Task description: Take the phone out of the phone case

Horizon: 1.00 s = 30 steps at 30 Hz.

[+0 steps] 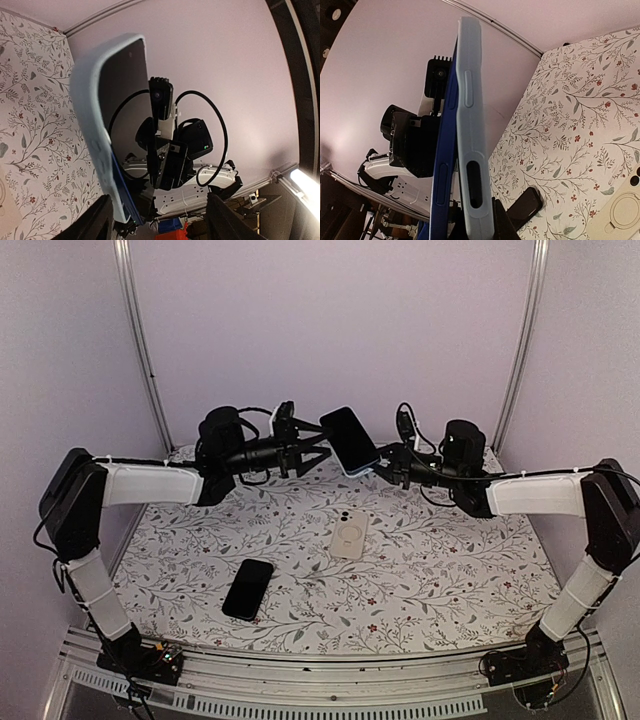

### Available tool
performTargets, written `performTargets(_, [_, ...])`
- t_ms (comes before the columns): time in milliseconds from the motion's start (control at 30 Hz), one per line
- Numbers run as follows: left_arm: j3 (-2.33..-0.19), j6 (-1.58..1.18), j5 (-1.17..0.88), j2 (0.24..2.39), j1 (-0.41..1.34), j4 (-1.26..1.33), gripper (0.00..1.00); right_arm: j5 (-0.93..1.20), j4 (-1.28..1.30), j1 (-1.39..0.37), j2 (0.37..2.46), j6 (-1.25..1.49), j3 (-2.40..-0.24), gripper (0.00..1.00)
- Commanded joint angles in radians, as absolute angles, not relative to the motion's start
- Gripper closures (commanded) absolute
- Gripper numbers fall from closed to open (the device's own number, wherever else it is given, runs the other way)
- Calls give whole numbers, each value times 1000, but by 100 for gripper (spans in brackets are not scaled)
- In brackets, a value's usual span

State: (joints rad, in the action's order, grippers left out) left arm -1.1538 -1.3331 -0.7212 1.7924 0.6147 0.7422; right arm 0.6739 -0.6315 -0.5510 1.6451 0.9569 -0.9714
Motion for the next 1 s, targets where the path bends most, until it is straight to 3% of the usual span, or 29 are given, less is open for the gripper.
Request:
performTargets(0, [-1113,-1295,-733,1739,608,727,35,637,-738,-542,1668,965,-1013,100])
performTargets(967, [-1181,-1343,-746,1803,693,790,35,656,-805,-550,1732,979,-1115,100])
